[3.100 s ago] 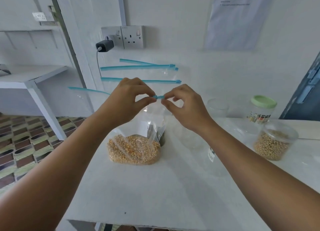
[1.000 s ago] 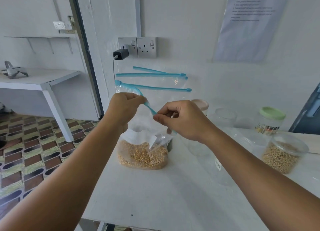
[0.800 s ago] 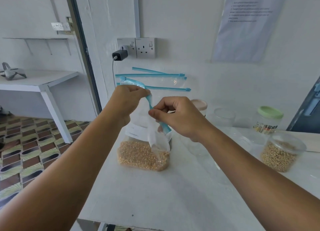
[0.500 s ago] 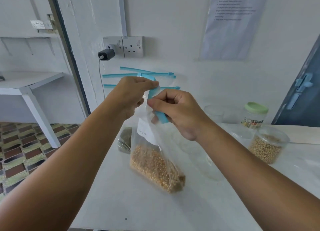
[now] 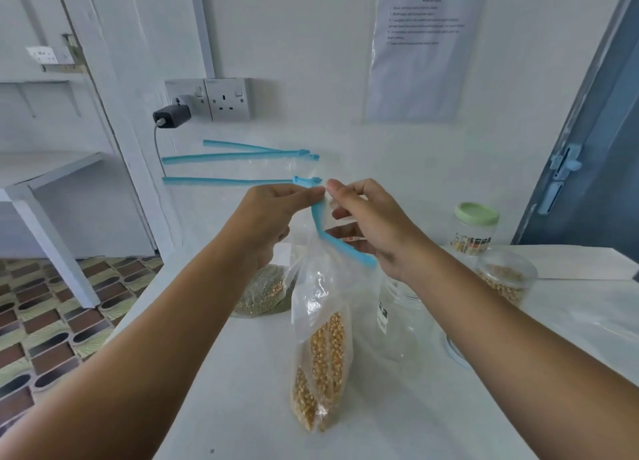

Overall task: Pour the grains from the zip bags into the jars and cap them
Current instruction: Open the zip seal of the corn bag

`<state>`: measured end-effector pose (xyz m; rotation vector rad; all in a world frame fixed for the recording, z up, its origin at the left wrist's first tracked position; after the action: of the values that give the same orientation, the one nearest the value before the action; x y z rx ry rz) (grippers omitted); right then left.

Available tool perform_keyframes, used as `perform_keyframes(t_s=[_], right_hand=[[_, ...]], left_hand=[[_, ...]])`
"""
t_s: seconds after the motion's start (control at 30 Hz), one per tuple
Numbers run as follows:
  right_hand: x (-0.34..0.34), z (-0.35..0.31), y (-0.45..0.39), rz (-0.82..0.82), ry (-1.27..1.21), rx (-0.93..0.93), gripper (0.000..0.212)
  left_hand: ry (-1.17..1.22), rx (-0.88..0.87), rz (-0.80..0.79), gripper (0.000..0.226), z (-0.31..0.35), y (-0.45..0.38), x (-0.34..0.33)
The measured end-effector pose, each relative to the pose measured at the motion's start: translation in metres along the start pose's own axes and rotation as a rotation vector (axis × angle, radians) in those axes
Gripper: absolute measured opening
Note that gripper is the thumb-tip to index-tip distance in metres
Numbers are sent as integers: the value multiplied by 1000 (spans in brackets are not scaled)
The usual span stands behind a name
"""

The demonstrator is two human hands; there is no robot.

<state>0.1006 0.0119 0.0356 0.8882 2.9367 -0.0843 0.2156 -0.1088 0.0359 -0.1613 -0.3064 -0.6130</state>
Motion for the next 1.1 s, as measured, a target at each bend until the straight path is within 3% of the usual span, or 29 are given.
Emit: perform_keyframes(t_s=[0.27, 0.4, 0.53, 0.6, 0.77, 0.87, 0.97, 1.1], right_hand=[[11, 4, -10, -42, 33, 21, 44], [26, 5, -14, -66, 19, 72, 31], [39, -2, -12, -100, 389, 240, 21], [35, -6, -12, -107, 523, 250, 26], [26, -11, -12, -100, 484, 203, 30], [33, -10, -20, -68, 492, 229, 19], [38, -8, -30, -19, 522, 287, 22], [32, -7, -37, -1, 529, 343, 26]], left_hand=[[36, 47, -43, 14, -7, 11, -8], [-75, 2, 131, 21, -6, 15, 7], [-194, -39, 304, 25, -7, 17, 28], [-210, -42, 276, 27, -4, 18, 26], [-308, -41, 113, 25, 9, 20, 15], [-313, -56, 250, 22, 10, 17, 30], [-317, -54, 424, 22, 3, 18, 53], [-293, -35, 487, 25, -8, 19, 67]])
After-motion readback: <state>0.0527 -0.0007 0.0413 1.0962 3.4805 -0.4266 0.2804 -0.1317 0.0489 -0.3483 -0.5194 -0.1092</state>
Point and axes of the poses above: each hand's wrist, its own y-axis away from the middle knuckle, its own x-axis out of the back of the hand, z = x × y, the point moved 3 cm from there along -y, towards the middle knuckle, and after that the axes turned 15 degrees about -y, right-handed, at the moved point
